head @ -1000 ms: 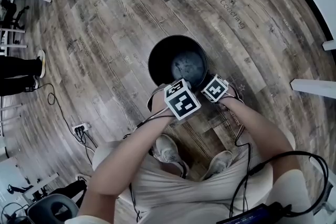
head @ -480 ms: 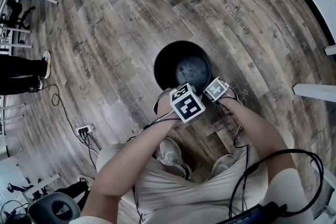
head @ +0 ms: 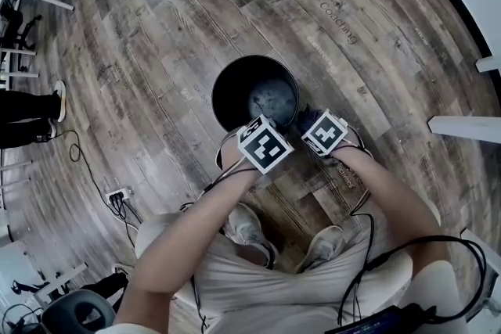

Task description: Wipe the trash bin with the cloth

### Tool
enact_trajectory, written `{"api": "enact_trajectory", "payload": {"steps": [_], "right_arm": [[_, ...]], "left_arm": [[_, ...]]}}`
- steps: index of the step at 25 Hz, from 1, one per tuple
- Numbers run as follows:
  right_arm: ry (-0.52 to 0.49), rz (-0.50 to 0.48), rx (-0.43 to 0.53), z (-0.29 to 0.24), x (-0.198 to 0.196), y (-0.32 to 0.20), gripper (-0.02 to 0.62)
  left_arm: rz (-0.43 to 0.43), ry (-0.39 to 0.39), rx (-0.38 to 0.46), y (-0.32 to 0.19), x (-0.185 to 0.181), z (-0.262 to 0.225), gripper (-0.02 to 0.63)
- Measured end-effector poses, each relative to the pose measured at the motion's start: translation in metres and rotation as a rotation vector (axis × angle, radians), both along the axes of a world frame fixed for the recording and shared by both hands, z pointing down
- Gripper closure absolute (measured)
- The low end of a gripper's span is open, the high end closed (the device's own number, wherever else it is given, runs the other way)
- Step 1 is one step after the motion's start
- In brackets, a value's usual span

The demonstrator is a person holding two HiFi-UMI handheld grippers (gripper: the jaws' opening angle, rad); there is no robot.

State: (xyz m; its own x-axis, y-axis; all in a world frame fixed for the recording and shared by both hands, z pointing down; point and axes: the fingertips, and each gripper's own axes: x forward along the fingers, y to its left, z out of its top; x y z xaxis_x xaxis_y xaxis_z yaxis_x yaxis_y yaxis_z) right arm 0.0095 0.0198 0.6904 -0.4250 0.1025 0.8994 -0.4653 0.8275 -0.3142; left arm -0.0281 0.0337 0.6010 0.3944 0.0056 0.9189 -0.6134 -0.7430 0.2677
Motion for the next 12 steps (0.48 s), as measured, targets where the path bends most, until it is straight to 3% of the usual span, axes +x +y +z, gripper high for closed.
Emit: {"api": "enact_trajectory", "payload": {"steps": [3, 7, 12], "right_arm": [[-0.012, -0.070, 0.103, -0.043, 0.002, -0.002, 0.486], [-0.062, -0.080, 0.113, -0.077, -0.002, 0.001, 0.485], [-0.110, -0.071, 0.147, -0.104, -0.013, 0.000, 0.486]], "left_arm": [[-0.079, 0.007, -0.010, -0.009, 0.005, -0.001, 0.578], [-0.132, 0.021, -0.003, -0.016, 0.005, -0.004, 0.575], [-0.046, 0.012, 0.018, -0.004, 0.009, -0.006, 0.545]]}}
